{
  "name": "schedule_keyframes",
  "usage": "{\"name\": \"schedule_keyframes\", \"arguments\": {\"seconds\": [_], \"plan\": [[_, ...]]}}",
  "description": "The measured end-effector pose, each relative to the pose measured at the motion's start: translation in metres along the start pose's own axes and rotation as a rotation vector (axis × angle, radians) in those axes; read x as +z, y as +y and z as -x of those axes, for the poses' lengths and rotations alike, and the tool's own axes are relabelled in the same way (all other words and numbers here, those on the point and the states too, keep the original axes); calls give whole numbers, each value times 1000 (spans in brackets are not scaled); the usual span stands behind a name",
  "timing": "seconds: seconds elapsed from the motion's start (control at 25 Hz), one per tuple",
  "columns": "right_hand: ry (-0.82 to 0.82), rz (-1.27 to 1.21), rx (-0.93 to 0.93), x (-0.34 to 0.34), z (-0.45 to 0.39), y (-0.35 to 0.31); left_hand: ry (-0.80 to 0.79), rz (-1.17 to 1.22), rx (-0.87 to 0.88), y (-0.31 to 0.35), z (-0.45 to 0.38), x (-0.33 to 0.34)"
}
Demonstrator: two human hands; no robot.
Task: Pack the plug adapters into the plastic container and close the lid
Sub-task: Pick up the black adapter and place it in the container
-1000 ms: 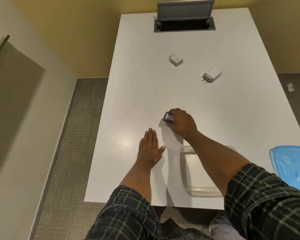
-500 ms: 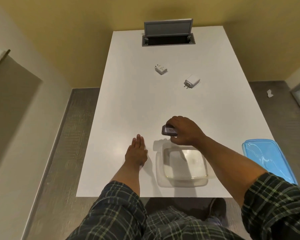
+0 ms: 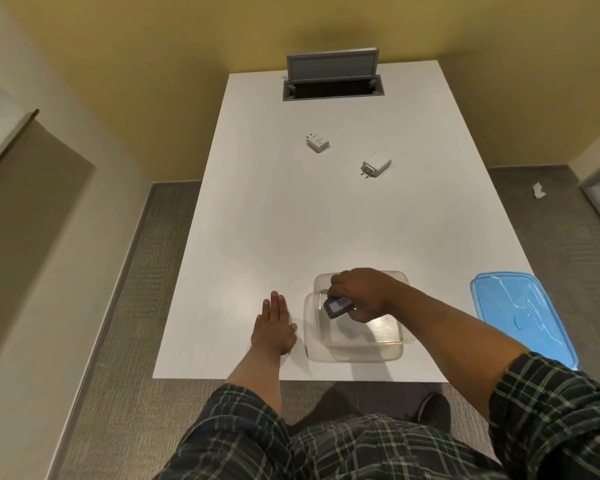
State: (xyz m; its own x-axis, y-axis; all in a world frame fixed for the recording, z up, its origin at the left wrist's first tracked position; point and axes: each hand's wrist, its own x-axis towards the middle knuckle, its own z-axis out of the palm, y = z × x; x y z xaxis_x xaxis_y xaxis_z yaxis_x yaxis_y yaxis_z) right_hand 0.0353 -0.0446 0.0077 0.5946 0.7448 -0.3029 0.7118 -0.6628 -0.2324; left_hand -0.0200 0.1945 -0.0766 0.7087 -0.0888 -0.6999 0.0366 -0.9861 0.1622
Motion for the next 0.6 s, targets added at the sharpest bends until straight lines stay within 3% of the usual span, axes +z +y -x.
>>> {"name": "schedule_keyframes", "arguments": {"seconds": [0.24, 0.6], "plan": [[-88, 186, -102, 30, -13, -9, -23, 28, 7, -6, 2, 3], [11, 238, -169, 48, -23, -16, -60, 28, 25, -10, -3, 4]]}}
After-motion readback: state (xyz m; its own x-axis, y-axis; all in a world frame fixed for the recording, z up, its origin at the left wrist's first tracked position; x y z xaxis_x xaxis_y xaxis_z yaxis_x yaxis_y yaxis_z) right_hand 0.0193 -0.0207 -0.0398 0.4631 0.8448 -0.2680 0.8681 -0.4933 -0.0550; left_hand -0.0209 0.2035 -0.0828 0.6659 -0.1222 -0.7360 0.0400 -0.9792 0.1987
